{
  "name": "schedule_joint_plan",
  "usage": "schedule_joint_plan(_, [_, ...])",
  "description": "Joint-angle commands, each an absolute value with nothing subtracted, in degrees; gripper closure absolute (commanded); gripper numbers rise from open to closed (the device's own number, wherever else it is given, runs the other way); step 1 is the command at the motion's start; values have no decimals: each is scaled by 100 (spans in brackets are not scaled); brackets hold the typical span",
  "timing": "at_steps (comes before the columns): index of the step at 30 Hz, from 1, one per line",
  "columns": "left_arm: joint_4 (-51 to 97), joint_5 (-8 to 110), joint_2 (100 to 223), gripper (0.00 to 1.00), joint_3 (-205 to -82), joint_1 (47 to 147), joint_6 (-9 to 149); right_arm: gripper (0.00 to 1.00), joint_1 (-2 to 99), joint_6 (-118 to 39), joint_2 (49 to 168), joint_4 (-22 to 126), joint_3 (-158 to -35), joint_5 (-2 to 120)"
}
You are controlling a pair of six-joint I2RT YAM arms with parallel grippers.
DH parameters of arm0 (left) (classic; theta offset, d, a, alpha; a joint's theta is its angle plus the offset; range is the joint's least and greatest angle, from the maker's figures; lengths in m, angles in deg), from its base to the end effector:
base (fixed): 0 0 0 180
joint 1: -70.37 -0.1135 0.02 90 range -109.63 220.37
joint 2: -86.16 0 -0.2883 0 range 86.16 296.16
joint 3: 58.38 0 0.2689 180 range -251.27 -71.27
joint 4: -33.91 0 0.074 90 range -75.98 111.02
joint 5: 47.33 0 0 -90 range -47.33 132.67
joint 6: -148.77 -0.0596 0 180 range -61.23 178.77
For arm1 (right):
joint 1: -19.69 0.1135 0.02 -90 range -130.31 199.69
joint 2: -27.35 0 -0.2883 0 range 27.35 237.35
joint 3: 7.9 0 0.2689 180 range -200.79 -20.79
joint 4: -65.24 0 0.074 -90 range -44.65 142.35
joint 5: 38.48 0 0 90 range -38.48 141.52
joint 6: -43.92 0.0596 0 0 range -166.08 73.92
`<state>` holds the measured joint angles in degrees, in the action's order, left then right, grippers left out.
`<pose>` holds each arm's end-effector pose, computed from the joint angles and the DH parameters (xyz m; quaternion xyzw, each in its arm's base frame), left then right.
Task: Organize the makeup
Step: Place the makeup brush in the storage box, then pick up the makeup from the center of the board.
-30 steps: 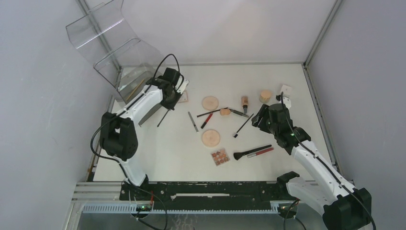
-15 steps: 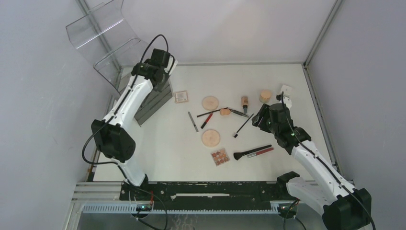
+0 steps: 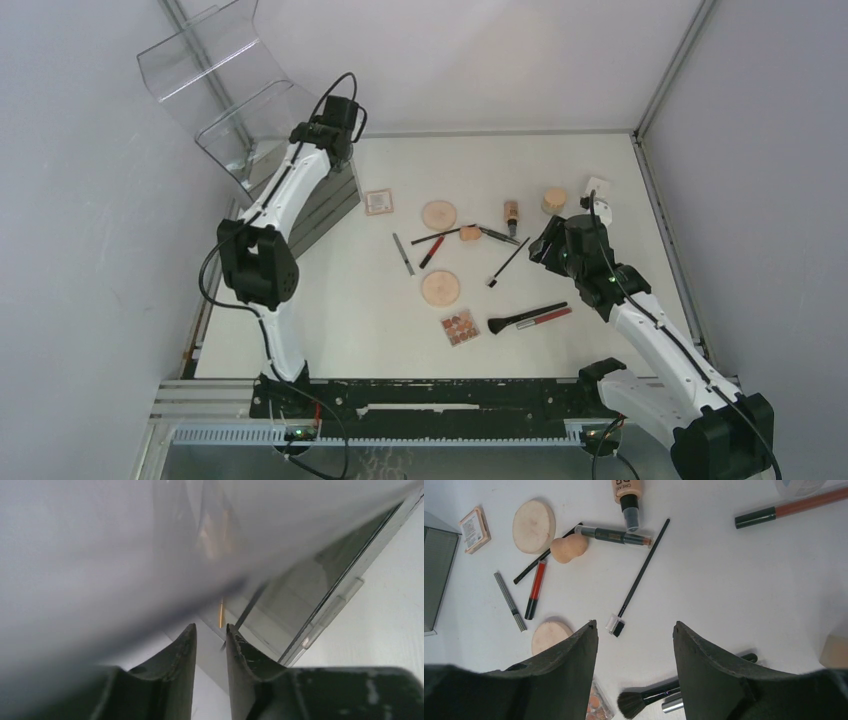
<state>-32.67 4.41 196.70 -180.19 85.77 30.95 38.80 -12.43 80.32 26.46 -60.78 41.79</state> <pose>0.4471 -0.0849 0.3367 0.2413 0.8744 0.3414 0.2462 0.2099 0.0621 0.2599 0.1500 0.8870 0.1225 0.4192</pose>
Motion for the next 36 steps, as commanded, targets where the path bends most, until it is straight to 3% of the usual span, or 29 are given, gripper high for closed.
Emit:
schedule_joint_plan(1, [-2980,-41,19733,65,-18375,8503,3060,35,3845,-1301,7929,2877,-6083,4181])
schedule_joint_plan(8, [-3346,596,18890,64,-18372,8730,4116,35,3843,-1225,7909,2815,-6078,4145])
schedule_joint_plan(17, [-2542,1375,17370,64,-16174,9851,6406,36,3910,-1111,8016,2870,-6072,4230])
schedule_joint_plan(23, [-2098,1108,17544,65,-15222,10473,8680,36,3955,-1144,7974,2801,-6073,4120])
schedule_joint_plan(28, [-1501,1046,17903,62,-14852,10789,9560,36,3955,-1088,7850,2675,-6070,4094])
schedule_joint_plan(33, [-1318,1165,18523,45,-14883,10771,9820,35,3946,-1108,7658,2622,-5996,3994])
schedule_joint_plan(36, [-1184,1365,18896,42,-14937,10755,9907,35,3929,-1105,7596,2626,-5958,3966])
